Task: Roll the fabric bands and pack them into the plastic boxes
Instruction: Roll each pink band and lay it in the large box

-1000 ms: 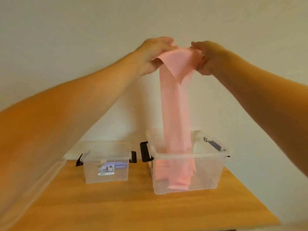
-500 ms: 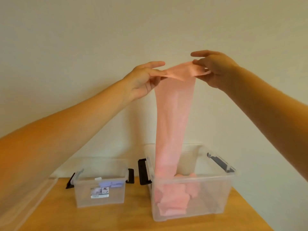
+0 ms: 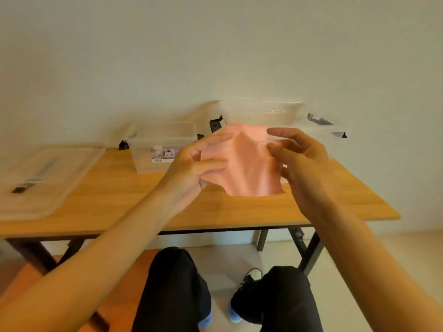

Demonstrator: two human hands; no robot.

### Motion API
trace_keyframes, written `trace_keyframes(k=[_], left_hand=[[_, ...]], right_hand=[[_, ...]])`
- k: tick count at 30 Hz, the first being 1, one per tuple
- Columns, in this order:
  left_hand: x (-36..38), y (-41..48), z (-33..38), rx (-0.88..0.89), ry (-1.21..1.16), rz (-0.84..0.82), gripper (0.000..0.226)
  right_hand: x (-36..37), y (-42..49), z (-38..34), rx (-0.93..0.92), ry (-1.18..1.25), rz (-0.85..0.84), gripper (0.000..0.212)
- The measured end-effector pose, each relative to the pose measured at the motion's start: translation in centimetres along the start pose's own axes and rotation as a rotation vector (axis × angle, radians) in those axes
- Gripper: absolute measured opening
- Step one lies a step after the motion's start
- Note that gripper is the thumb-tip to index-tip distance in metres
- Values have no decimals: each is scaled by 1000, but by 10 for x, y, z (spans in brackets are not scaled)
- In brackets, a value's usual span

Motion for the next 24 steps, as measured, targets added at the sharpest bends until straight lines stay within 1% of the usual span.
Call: trace_keyframes(k=[2, 4, 7, 9, 12, 16, 18, 19, 20, 22, 24], left_hand=[[-4, -14, -23, -14, -19, 24, 48], [-5, -27, -42, -39, -6, 49, 41], [-9, -41, -63, -74, 120, 77, 29], [-13, -45, -70, -73, 207, 101, 26], [-15, -50, -74, -65, 300, 141, 29], [-6, -60, -85, -54, 337, 145, 30], [-3, -64, -91, -71, 338, 133, 28], [-2, -65, -93, -78, 327, 95, 27], [-2, -66, -94, -77, 322, 45, 31], [-5, -68, -97, -53, 327, -55, 47], [-11, -69, -99, -58, 352, -108, 61]], right_hand=[[1, -25, 15, 17, 28, 31, 23], [3, -48, 30, 85, 40, 39, 22], [3, -75, 52, 175, -5, 37, 19], [-3, -85, 61, 149, -70, 92, 17], [-11, -95, 66, 103, -114, 127, 16], [-22, -109, 71, 46, -106, 196, 18], [-25, -114, 77, 55, -137, 166, 21], [-26, -116, 81, 72, -147, 135, 22], [-26, -117, 84, 89, -139, 106, 22], [-26, -119, 86, 104, -104, 69, 25], [-28, -119, 83, 93, -77, 35, 31]])
Point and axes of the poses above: each hand's wrist, its own y-axis towards the middle knuckle, its own x-axis out of the palm, z = x × y, the point moved 3 cm from there along y, towards the middle knuckle, and after that the axes turned 11 degrees about -x, right-handed, at the moved point
